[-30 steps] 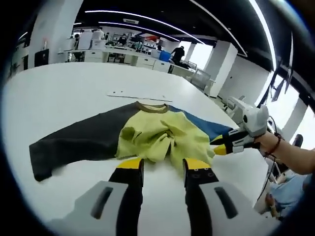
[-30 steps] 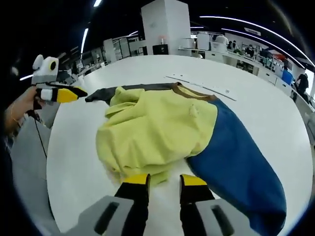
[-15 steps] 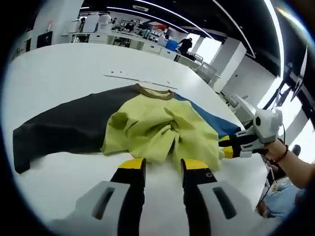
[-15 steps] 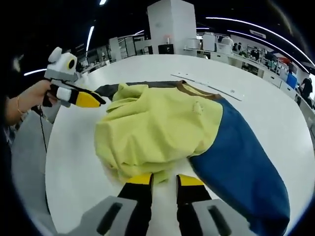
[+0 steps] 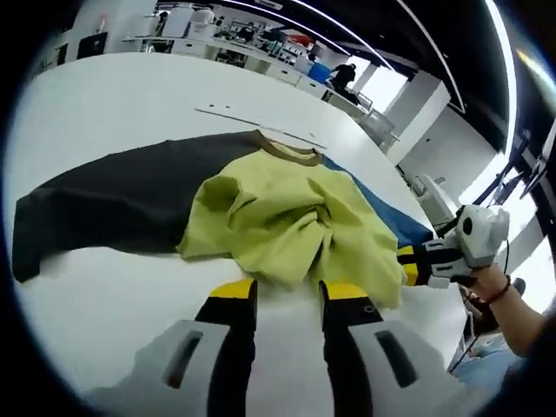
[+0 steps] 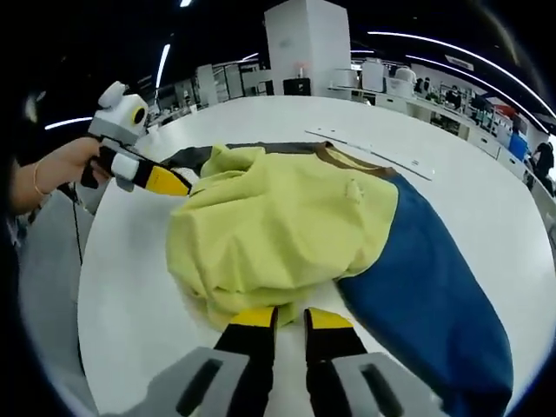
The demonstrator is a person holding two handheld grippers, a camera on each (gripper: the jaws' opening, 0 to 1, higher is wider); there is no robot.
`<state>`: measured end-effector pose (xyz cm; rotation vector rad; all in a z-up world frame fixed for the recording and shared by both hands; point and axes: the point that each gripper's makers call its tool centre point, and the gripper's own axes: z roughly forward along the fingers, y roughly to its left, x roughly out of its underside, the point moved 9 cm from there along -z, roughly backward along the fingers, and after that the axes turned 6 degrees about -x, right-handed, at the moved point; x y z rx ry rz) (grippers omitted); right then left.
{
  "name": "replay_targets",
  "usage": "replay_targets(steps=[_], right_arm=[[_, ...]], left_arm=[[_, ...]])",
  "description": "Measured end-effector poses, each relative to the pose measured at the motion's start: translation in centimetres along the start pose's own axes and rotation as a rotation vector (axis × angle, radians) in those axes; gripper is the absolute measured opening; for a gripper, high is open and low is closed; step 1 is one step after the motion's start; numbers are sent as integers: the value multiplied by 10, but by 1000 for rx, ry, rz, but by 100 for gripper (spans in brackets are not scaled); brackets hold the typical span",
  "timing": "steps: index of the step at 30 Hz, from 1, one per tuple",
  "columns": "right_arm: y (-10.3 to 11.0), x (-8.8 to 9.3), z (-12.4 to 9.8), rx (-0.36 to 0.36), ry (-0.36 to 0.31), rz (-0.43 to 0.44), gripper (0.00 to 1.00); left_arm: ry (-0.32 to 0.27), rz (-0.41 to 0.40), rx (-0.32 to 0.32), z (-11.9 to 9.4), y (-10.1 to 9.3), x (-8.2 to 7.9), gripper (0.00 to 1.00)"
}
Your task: Fold the garment on the visible template until the final outline fits inside the template.
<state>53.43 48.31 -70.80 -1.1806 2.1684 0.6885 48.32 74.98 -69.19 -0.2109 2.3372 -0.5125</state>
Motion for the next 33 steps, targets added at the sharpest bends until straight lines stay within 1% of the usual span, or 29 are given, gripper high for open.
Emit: replay_targets(steps=[2,5,8,11,12,14,16,19,26,29,33], right_arm=[[1,0,0,1,2,-3,7],[1,0,0,3,1,-4,6],[2,1,-1,6,0,-11,5],[1,1,-1,9,2,-24,2],[1,1,-1,8,4,-20,0],[2,1,-1,7,1,-23,0],[2,1,-1,9,1,-29,0],[3,1,-2,21,4,-26,0],[8,4,-12,42,17,-25,0],[11,7,-20,54,11,-10,0],[14,12,-30,78,5,6,0]], left_arm=[[-14,-15,7,1,-1,-5,25],[-18,-24,4,5,-2,-9,23],[2,-34,-4,10,0,-10,17],[4,-43,-9,12,3,-11,6],[9,-42,-12,12,3,-10,5],[14,-38,-11,12,4,-10,1],[6,-43,-4,11,4,-11,0],[2,-26,2,7,4,-11,0],[15,4,12,-9,6,-7,0],[37,43,-9,-21,9,-3,0],[44,62,-18,-34,13,2,0]])
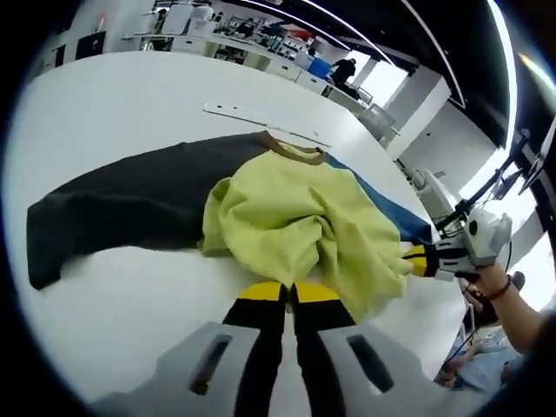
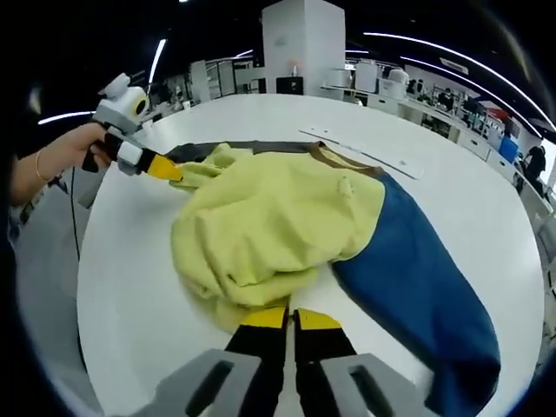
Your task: Fold the garment on the visible template until the final outline fits inside the template.
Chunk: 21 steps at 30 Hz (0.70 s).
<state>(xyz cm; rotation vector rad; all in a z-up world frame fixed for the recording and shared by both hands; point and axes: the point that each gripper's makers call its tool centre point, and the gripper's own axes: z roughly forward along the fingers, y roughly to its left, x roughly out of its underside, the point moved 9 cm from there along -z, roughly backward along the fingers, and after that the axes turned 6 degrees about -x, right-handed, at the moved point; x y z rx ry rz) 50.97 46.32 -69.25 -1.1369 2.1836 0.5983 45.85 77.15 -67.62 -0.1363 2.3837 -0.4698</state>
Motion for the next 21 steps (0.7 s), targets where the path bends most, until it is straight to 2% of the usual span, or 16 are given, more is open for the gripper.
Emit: replay_targets(steps=[9,21], right_arm=[[10,14,-25,40,-4,23,0],[19,23,-48,91,-12,56,0]], left_arm=[[28,17,-7,-29,13,19,0],[62,49,-21,-49,22,36,0]])
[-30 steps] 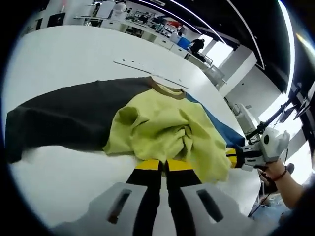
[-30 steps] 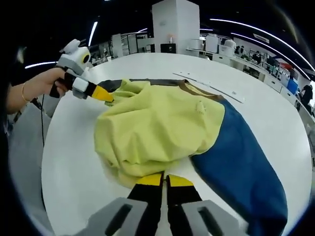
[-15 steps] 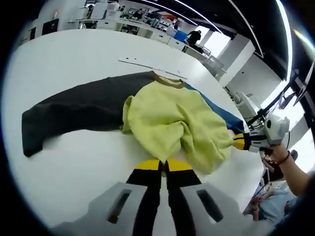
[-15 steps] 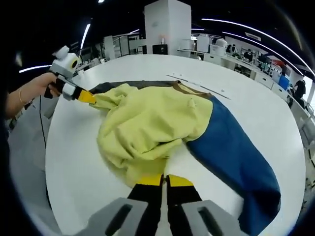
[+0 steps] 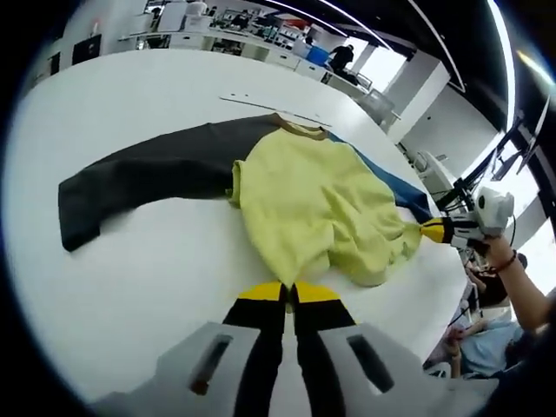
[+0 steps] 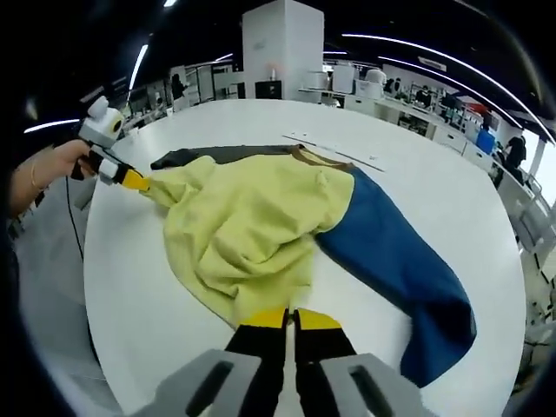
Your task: Fold the garment on the visible template until the final outline fits inside the template.
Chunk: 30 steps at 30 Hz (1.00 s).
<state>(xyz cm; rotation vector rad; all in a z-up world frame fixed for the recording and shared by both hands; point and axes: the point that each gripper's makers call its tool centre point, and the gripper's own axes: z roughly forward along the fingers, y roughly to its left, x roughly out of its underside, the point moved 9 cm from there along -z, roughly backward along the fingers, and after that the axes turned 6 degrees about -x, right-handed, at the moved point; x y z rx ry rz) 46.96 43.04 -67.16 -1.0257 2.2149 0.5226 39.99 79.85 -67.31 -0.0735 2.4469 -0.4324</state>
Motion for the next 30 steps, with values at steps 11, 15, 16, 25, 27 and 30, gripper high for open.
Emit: replay_targets(steps=[11,15,16,25,27,30], right_arm=[[16,16,-16,11,-9,38,0],[21,25,-20,14,3,46,0],[22,26,-21,17,3,52,0],[34,39,-30,21,-3,89,0],[38,40,-34,24,-11,97,0],[42,42,-38,33,-27,113,0]], left_arm=[[29,28,-15,-19,10,18,0],[52,33,-7,-25,16,26,0],[60,37,-9,-27,17,29,0],[95,46,15,-36,19,45,0],[101,51,17,-38,19,48,0],[102,45,24,-41,19,52,0]])
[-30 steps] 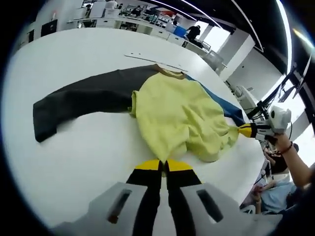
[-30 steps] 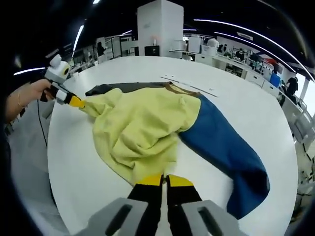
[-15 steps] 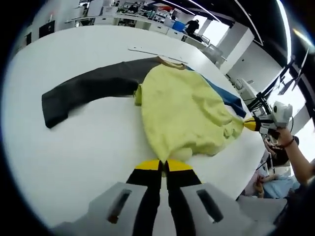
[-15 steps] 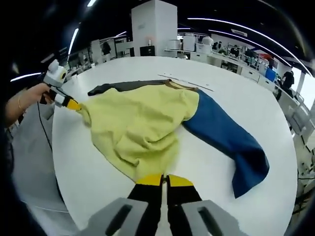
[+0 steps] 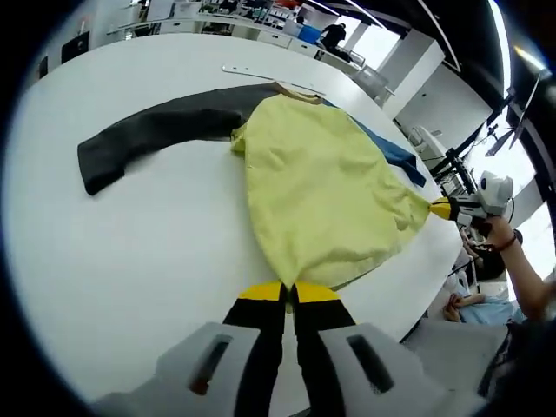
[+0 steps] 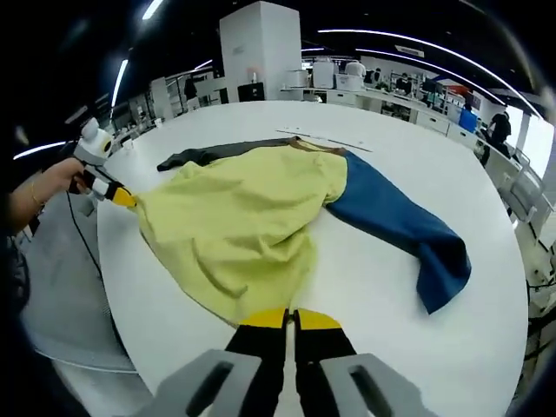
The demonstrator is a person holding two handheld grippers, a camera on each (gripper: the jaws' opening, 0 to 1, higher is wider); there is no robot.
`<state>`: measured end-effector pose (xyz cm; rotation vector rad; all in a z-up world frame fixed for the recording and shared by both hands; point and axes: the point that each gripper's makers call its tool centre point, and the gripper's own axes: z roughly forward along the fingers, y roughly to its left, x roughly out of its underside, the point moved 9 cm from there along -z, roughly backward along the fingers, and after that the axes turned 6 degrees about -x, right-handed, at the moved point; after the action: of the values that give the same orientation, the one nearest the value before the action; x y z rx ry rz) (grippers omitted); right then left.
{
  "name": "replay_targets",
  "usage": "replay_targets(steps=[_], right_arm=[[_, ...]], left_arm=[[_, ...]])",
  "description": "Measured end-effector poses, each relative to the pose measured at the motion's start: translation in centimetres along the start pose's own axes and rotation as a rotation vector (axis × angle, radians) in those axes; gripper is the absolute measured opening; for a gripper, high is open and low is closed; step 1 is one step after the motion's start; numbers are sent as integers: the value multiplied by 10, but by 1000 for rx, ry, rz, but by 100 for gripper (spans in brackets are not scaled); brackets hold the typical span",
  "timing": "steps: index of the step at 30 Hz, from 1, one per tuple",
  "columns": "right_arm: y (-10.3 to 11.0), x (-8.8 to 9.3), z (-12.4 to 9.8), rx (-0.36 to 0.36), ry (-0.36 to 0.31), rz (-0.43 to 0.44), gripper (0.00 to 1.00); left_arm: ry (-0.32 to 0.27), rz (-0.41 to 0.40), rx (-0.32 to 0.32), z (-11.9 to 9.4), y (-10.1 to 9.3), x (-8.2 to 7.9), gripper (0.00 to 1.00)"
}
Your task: Fold the garment on the visible template until the final outline fits inside the template.
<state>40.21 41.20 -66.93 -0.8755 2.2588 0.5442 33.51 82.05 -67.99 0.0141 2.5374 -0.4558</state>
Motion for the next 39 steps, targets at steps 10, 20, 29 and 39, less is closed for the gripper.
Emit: replay_targets(steps=[10,20,29,39], right_arm=[[11,13,-13,22,-18,38,0],[26,32,-19,42,-38,103,0],[39,50,-21,54,-46,179,0],[52,67,-20,64,-32,207,0]], left_arm=[[3,-4,10,-7,1,11,0],[10,13,2,-13,3,17,0],[23,9,-13,-15,11,27,0],[32,-6,-18,-19,16,39,0]])
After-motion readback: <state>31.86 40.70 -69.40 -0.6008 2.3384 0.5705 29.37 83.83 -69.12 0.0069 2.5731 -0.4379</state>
